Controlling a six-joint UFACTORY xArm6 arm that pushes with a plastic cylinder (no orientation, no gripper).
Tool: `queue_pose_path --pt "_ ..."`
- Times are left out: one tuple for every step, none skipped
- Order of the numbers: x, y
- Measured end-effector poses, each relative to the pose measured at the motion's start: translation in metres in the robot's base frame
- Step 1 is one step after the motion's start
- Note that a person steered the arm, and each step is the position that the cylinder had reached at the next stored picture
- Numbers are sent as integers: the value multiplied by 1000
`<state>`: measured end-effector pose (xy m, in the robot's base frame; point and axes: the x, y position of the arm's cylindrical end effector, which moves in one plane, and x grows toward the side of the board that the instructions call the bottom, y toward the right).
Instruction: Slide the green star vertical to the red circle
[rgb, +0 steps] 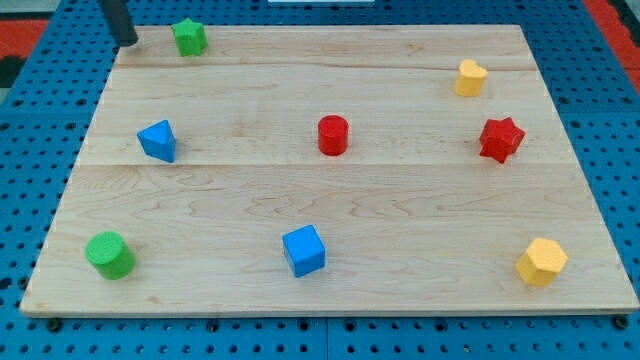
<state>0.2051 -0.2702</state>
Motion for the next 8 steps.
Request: queue_pose_path --pt "-8 73" --pt "29 168" --pt "72 255" --pt "28 227" --pt "-6 179" --pt "39 125" --pt "67 183" --pt "84 306"
